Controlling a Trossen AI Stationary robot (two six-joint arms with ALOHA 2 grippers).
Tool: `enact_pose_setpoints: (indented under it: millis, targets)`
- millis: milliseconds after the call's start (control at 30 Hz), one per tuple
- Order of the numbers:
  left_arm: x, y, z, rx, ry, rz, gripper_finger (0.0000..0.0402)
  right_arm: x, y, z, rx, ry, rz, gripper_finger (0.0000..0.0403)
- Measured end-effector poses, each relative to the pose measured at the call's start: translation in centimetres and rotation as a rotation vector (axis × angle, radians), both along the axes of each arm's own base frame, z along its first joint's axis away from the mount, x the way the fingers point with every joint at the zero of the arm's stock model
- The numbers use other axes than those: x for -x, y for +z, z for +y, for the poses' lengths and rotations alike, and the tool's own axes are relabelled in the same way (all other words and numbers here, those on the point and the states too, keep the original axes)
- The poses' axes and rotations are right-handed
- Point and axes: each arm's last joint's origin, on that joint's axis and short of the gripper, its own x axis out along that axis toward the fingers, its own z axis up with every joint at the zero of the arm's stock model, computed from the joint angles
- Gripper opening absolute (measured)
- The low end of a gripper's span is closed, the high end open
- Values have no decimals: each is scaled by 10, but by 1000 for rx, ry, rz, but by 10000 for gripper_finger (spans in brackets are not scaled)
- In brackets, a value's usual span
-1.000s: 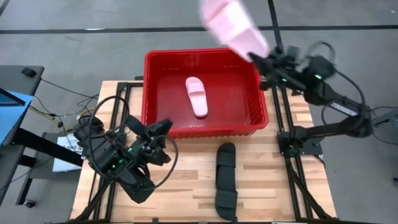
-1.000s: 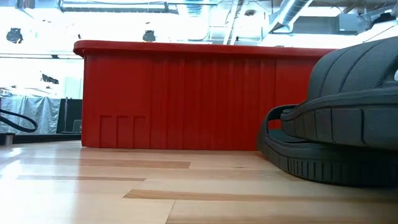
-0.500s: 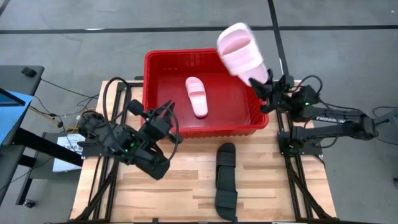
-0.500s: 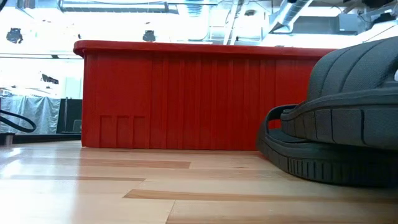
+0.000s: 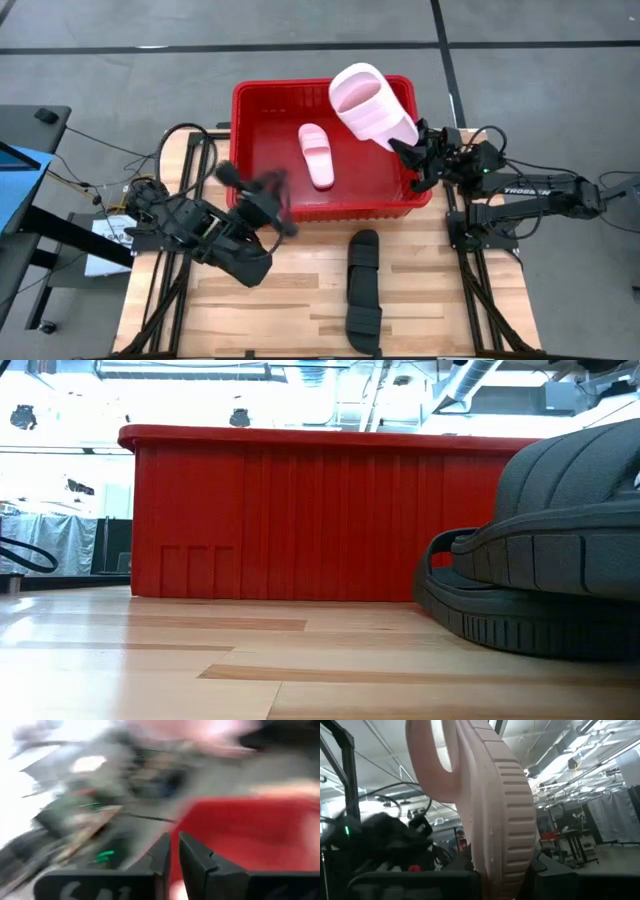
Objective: Pick and place slides into bin
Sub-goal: Put the pink slipper in the red bin
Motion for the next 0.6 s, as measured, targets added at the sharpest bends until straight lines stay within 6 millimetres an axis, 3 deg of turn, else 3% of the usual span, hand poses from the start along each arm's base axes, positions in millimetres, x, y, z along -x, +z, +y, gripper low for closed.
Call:
enact_pose_setpoints:
  millis: [100, 167, 267, 433, 600]
  targets:
    - [-20, 5, -11, 203, -552, 189, 6, 0, 1, 0, 1, -1, -6, 47]
    - [-24, 6, -17, 200, -814, 270, 2, 1, 1, 0, 7, 7, -7, 47]
    - [-20, 18, -4, 133, -849, 251, 6, 1, 1, 1, 14, 18, -4, 47]
    - [13, 72, 53, 83, -1151, 20, 5, 1, 1, 5, 21, 44, -7, 47]
    - [47, 97, 100, 26, -1081, -113, 1, 0, 1, 9, 26, 61, -6, 47]
